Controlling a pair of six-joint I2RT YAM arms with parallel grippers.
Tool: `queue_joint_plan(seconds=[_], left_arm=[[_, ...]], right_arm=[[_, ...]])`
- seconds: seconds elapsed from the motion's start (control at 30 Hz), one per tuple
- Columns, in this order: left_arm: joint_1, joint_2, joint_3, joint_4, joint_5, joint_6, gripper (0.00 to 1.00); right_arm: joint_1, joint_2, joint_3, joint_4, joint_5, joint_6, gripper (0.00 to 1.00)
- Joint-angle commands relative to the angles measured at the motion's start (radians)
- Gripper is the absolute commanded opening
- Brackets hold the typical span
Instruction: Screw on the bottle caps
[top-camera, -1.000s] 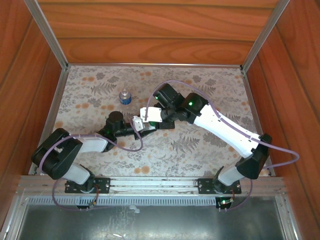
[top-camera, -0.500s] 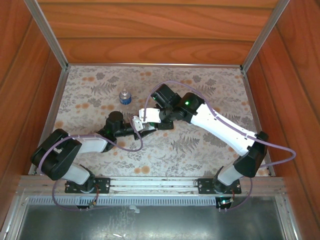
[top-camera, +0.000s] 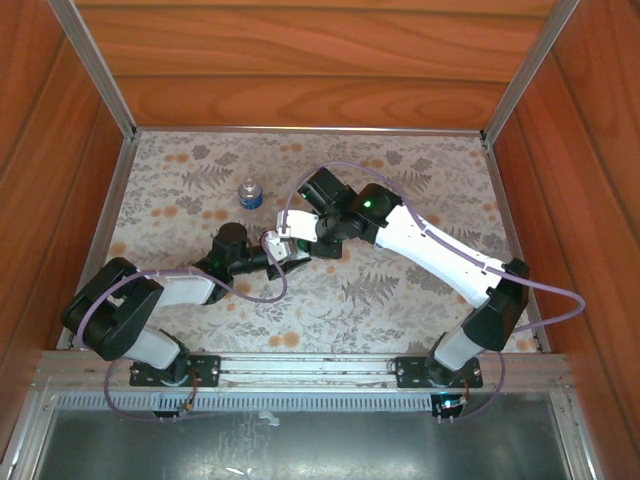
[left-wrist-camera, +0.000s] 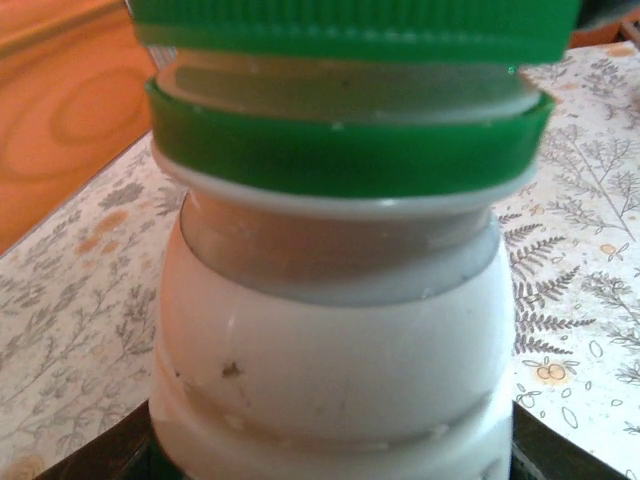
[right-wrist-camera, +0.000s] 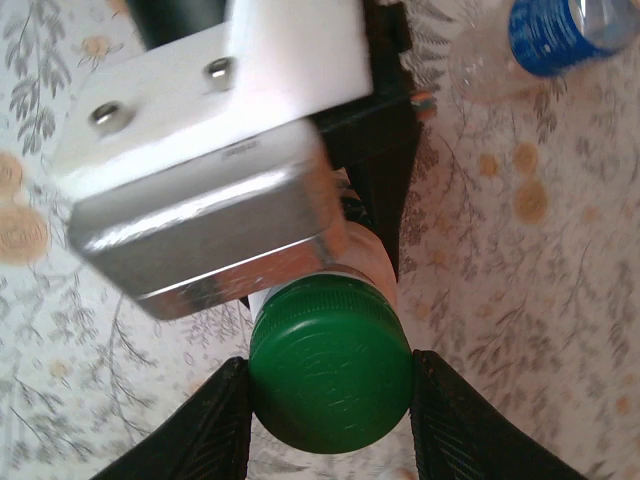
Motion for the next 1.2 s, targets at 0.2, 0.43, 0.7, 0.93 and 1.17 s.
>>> queue_joint_plan(seconds=[0.2, 0.43, 0.7, 0.93, 1.17], left_arm=[[-0.008, 0.004, 0.039, 0.030, -0.091, 0.001, 0.53], [-0.009, 0.014, 0.038, 0.030, -0.102, 0.012, 0.53], [-0.008, -0.006, 0.014, 0.028, -0.094, 0.025, 0.53], [-0.007, 0.004, 0.008, 0.022, -0.094, 0.022, 0.53], [-0.007, -0.013, 0.009, 0.015, -0.116, -0.008, 0.53]], right_arm=[[0.010, 0.030, 0.057, 0.030, 0.068, 0.692, 0.28], [0.011, 0.115, 0.141, -0.088, 0.061, 1.054, 0.31], [0.007, 0.033, 0.096, -0.011, 0.078, 0.941, 0.44], [-0.010, -0.107, -0.040, 0.125, 0.043, 0.769, 0.71], [-0.028, -0.309, -0.256, 0.302, -0.036, 0.516, 0.73]])
